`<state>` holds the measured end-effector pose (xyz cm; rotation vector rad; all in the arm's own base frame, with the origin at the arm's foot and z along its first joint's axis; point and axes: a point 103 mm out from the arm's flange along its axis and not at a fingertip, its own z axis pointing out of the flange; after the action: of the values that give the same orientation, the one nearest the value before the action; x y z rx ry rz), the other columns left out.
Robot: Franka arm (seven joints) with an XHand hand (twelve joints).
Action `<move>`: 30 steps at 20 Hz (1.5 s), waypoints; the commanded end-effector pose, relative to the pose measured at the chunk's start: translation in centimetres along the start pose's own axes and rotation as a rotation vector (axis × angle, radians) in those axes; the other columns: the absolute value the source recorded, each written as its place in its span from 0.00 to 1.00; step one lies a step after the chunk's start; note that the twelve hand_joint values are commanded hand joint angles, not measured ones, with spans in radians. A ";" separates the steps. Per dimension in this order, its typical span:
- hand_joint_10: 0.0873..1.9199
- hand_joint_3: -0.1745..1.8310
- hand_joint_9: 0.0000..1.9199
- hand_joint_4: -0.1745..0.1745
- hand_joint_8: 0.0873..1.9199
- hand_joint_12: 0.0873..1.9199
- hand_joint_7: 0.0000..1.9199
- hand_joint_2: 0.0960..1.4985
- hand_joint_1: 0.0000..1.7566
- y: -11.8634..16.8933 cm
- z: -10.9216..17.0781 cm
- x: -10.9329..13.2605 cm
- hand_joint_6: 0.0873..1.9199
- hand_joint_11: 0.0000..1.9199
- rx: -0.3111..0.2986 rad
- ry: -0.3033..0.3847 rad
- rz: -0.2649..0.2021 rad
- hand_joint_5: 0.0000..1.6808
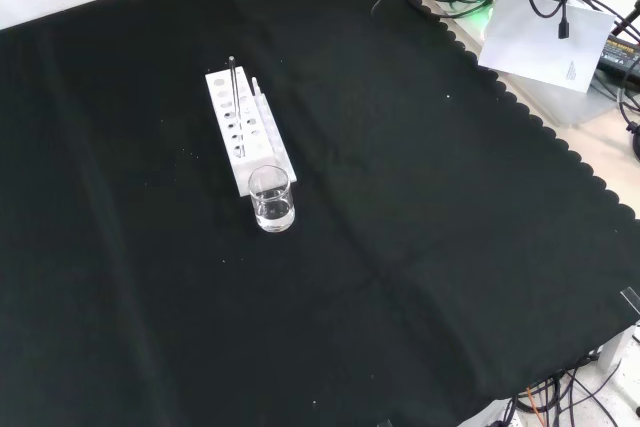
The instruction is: Take the glass rod from the white test tube rack.
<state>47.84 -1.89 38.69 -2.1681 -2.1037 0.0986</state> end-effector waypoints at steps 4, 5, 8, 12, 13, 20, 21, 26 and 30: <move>0.31 0.36 0.00 0.00 0.24 0.51 0.00 0.55 0.38 4.2 3.0 1.1 0.00 0.00 0.024 0.019 -0.049 0.05; 0.32 0.36 0.00 0.00 0.25 0.51 0.00 0.55 0.38 4.3 3.2 1.3 0.00 0.00 0.028 0.015 -0.052 0.05; 0.33 0.36 0.00 0.00 0.26 0.52 0.00 0.55 0.38 4.6 4.1 1.9 0.00 0.00 0.039 0.003 -0.061 0.05; 0.34 0.36 0.00 0.00 0.28 0.52 0.00 0.55 0.38 4.5 5.5 2.4 0.00 0.00 0.055 -0.006 -0.069 0.06; 0.35 0.36 0.00 0.00 0.28 0.52 0.00 0.55 0.39 4.4 5.8 2.5 0.00 0.00 0.060 -0.009 -0.069 0.06; 0.39 0.37 0.00 0.00 0.33 0.56 0.00 0.54 0.39 4.3 8.1 3.1 0.00 0.00 0.080 -0.012 -0.078 0.06; 0.40 0.37 0.00 0.00 0.33 0.57 0.00 0.54 0.39 4.3 8.3 3.1 0.00 0.00 0.082 -0.014 -0.079 0.06; 0.41 0.37 0.00 0.00 0.35 0.58 0.00 0.54 0.38 4.1 9.8 3.3 0.00 0.00 0.096 -0.032 -0.077 0.06; 0.43 0.38 0.00 0.00 0.37 0.59 0.00 0.55 0.38 4.2 10.6 3.2 0.00 0.00 0.103 -0.030 -0.081 0.07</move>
<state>50.77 1.54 28.54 -2.0412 -2.1473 0.2195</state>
